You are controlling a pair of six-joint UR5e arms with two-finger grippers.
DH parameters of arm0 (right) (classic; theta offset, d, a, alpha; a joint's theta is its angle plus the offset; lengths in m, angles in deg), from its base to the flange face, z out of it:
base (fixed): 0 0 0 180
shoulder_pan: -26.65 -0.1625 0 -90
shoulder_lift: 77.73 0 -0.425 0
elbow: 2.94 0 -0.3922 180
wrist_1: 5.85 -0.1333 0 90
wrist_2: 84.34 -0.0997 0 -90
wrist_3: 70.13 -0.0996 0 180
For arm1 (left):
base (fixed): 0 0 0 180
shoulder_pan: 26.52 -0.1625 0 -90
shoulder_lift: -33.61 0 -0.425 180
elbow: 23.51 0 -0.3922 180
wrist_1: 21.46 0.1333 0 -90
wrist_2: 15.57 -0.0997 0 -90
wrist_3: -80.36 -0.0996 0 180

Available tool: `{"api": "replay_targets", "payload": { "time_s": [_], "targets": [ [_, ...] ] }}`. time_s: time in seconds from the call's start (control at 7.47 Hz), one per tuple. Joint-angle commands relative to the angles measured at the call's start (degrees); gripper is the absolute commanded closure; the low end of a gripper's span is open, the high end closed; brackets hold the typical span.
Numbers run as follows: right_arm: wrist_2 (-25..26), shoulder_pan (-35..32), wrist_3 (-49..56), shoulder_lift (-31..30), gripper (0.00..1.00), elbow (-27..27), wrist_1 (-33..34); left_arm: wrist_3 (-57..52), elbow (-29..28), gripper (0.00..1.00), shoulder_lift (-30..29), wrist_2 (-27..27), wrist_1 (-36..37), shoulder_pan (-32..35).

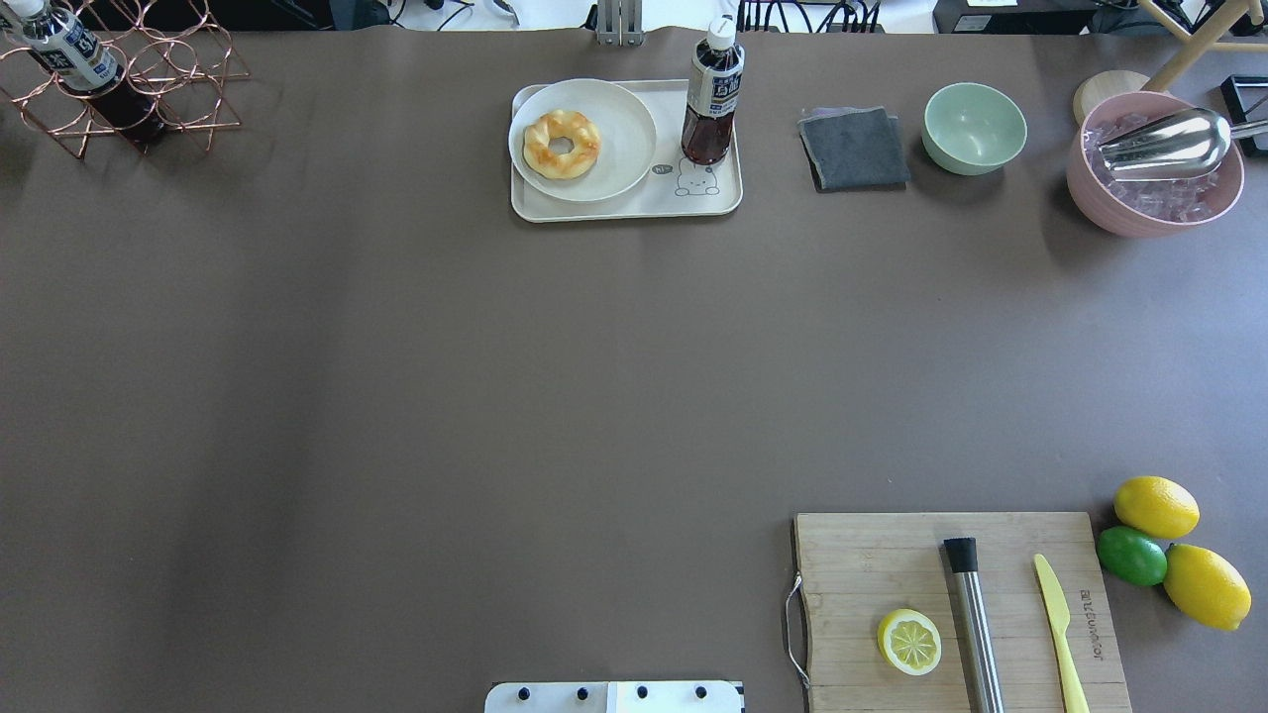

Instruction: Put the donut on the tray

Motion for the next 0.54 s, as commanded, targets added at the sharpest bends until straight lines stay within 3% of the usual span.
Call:
{"api": "replay_targets", "payload": {
  "time_s": [0.0, 0.4],
  "targets": [
    [0.0, 0.06, -0.09, 0.19, 0.01, 0.0, 0.0, -0.03, -0.89, 0.01, 0.06, -0.29, -0.03, -0.3],
    [0.0, -0.03, 0.17, 0.19, 0.01, 0.0, 0.0, -0.03, -1.15, 0.01, 0.41, -0.29, -0.03, -0.3]
  ]
}}
